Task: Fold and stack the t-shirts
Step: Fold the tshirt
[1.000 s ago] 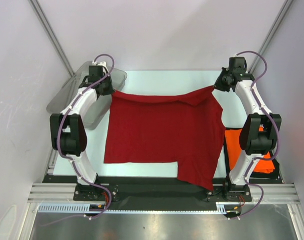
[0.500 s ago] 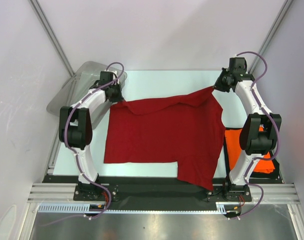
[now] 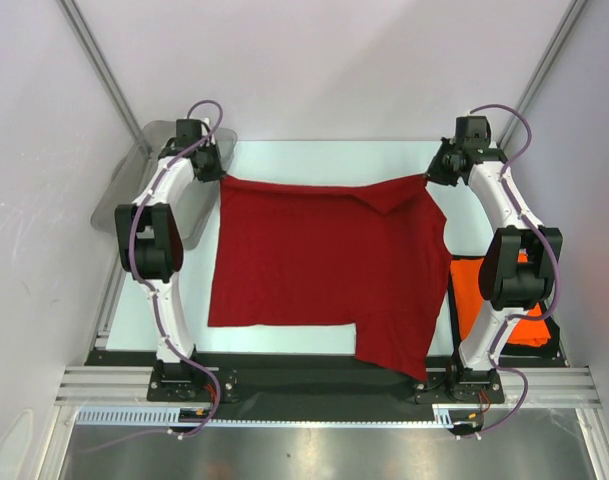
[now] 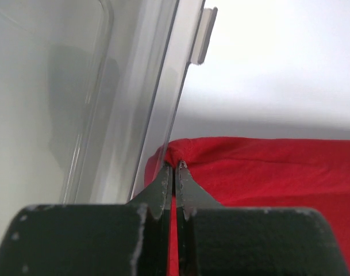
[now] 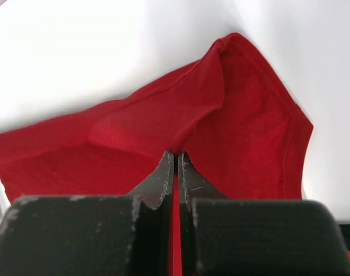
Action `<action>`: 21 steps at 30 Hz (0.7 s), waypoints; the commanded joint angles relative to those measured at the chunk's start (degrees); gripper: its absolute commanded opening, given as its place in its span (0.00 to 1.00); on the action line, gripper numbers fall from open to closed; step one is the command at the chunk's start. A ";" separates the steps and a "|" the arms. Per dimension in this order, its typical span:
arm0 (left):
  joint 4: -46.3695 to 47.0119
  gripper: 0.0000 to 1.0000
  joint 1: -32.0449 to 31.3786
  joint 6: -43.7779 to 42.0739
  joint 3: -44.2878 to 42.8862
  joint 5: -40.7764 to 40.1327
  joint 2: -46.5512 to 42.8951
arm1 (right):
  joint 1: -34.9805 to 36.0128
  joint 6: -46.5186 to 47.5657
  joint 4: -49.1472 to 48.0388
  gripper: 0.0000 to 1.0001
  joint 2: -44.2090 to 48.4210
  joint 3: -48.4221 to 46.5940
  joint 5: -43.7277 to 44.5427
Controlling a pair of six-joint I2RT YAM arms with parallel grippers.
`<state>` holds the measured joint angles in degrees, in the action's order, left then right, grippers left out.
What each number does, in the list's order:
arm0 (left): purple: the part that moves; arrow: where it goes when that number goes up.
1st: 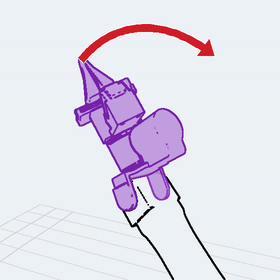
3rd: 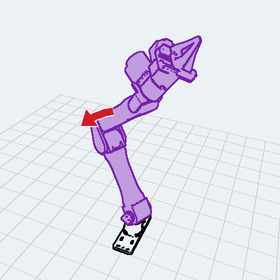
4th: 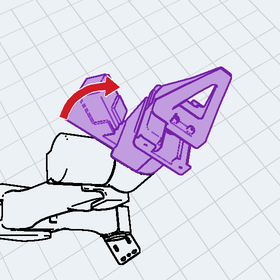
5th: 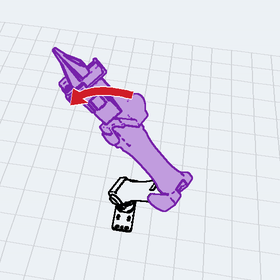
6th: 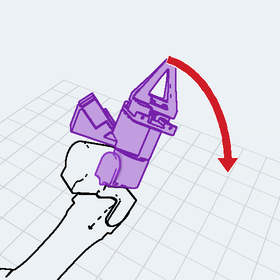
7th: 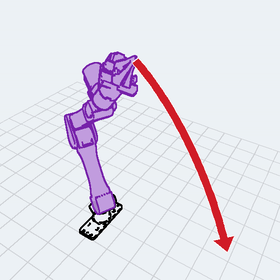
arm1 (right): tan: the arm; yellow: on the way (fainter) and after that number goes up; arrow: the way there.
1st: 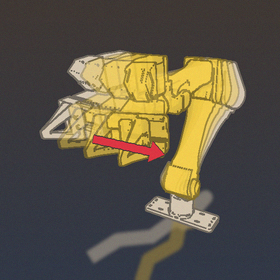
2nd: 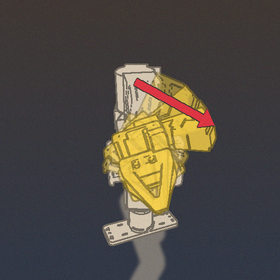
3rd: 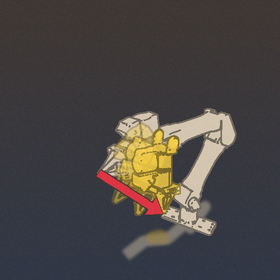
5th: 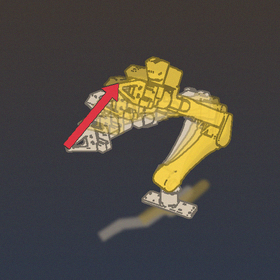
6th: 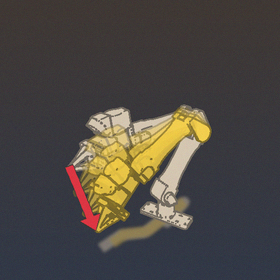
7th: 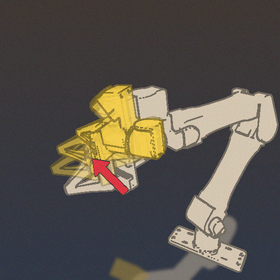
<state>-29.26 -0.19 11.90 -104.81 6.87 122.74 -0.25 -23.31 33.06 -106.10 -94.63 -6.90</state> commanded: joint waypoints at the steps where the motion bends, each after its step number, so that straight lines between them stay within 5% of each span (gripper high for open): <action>1: -0.55 0.00 1.68 -2.23 -0.14 1.11 -1.88 | 0.08 0.55 1.13 0.00 2.83 -1.43 1.01; 13: 2.80 0.00 -1.66 -0.12 16.64 7.45 -11.02 | 2.36 -0.33 4.56 0.00 5.82 -0.12 1.18; 21: 1.40 0.00 -1.66 -0.12 17.98 4.29 -14.72 | 2.45 -0.16 5.88 0.00 9.86 2.87 1.71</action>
<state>-28.10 -1.91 11.97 -86.24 12.16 112.46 2.17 -23.53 38.22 -99.85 -92.49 -6.26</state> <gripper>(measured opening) 0.009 0.021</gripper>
